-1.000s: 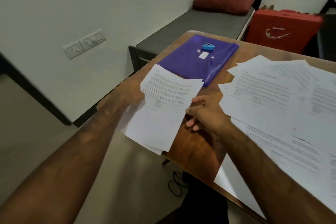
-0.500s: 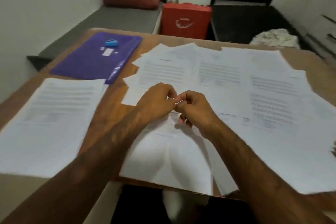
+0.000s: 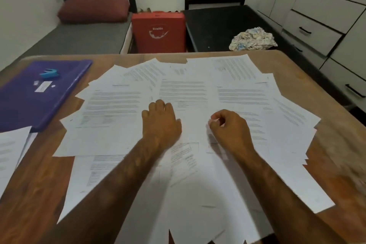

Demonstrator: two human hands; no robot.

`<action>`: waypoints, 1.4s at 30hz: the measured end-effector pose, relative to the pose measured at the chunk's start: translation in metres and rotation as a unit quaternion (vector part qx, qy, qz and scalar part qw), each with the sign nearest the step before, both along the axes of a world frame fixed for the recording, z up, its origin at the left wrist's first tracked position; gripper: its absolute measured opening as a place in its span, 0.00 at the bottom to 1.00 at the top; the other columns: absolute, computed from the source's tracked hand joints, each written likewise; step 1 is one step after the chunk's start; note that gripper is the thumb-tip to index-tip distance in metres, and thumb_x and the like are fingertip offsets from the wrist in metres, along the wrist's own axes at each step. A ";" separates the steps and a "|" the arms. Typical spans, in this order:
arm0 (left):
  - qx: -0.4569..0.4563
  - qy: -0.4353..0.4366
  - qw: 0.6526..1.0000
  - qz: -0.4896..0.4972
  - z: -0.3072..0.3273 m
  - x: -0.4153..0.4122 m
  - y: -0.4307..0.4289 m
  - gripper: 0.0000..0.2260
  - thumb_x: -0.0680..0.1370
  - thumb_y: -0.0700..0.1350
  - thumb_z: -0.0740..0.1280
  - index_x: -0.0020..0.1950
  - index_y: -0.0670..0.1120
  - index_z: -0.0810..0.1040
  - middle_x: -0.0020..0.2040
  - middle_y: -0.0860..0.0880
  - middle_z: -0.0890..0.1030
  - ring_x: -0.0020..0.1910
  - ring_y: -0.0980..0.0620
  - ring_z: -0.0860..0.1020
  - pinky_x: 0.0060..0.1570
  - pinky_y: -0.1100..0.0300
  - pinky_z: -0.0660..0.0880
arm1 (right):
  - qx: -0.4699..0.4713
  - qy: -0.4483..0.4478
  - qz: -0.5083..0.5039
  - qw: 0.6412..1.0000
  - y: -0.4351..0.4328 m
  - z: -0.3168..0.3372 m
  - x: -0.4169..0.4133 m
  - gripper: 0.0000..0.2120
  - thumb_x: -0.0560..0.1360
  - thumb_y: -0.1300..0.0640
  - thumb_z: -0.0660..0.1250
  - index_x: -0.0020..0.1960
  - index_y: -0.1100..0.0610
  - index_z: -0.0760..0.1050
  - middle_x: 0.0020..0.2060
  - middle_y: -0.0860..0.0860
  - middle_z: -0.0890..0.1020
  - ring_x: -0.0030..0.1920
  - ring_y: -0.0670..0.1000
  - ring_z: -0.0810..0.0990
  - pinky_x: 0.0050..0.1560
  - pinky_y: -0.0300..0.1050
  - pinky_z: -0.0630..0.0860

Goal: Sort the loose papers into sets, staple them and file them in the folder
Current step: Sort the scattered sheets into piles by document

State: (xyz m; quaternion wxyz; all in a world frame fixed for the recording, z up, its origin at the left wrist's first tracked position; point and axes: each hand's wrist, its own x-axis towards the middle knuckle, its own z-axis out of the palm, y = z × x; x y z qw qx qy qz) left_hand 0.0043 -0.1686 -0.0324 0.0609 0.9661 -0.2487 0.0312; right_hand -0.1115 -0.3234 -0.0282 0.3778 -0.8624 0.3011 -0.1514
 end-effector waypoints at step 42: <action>-0.556 0.264 0.780 0.114 0.070 -0.045 0.192 0.13 0.82 0.49 0.70 0.65 0.55 0.74 0.61 0.58 0.82 0.51 0.56 0.83 0.42 0.68 0.80 | 0.461 -0.155 0.117 0.866 0.116 0.058 0.007 0.14 0.80 0.64 0.70 0.65 0.57 0.80 0.56 0.52 0.88 0.55 0.55 0.88 0.57 0.53 0.83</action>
